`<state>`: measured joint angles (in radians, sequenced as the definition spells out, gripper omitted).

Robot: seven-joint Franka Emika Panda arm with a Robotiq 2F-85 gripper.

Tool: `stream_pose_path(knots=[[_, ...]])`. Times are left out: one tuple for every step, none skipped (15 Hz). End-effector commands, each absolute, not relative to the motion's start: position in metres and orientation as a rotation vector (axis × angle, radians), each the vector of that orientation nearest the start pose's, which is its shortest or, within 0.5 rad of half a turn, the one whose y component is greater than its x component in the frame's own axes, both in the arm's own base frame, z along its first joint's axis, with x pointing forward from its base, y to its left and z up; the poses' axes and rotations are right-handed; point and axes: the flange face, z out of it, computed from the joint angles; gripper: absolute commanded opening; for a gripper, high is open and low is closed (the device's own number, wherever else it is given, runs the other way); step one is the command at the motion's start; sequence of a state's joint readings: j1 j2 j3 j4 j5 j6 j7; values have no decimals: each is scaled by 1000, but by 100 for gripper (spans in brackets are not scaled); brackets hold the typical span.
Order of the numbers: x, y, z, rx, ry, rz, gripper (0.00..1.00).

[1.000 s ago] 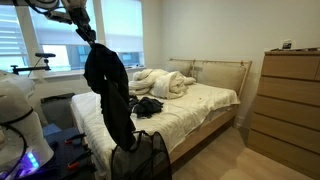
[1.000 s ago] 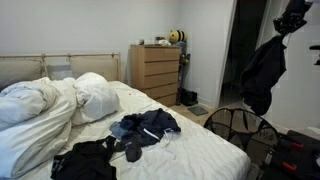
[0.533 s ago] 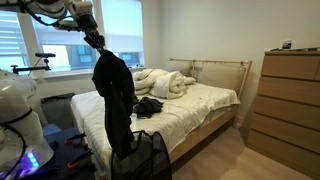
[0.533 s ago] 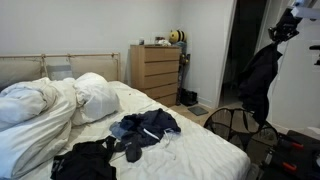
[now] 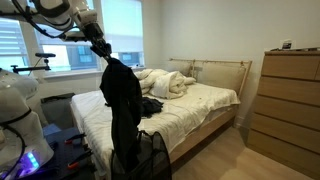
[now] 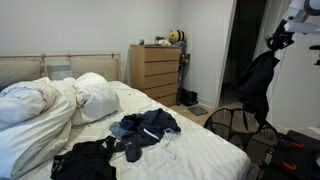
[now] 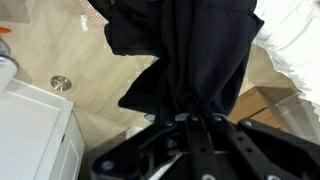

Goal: Put some of the clothes on the bed in the laundry hamper

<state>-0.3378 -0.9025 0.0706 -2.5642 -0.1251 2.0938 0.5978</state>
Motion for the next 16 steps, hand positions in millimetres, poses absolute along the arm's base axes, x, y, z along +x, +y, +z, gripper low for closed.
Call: stream_pose_path(knots=[[311, -102, 561, -2890, 1328, -803, 1], [313, -105, 554, -2891, 1325, -814, 1], [315, -107, 548, -2889, 1322, -820, 1], [318, -109, 543, -2891, 1319, -827, 1], [320, -111, 538, -2890, 1313, -824, 1], [323, -112, 534, -2892, 1307, -823, 1], [325, -113, 531, -2895, 1306, -826, 1], [326, -115, 527, -2895, 1306, -817, 1], [327, -116, 525, -2899, 1302, -811, 29], [327, -117, 523, -2902, 1300, -803, 31], [327, -119, 523, -2902, 1301, -800, 36], [326, -120, 524, -2898, 1302, -797, 45], [324, -122, 524, -2897, 1305, -797, 52], [322, -124, 525, -2894, 1307, -796, 59], [321, -126, 525, -2890, 1306, -793, 67], [320, -127, 525, -2878, 1296, -782, 74]])
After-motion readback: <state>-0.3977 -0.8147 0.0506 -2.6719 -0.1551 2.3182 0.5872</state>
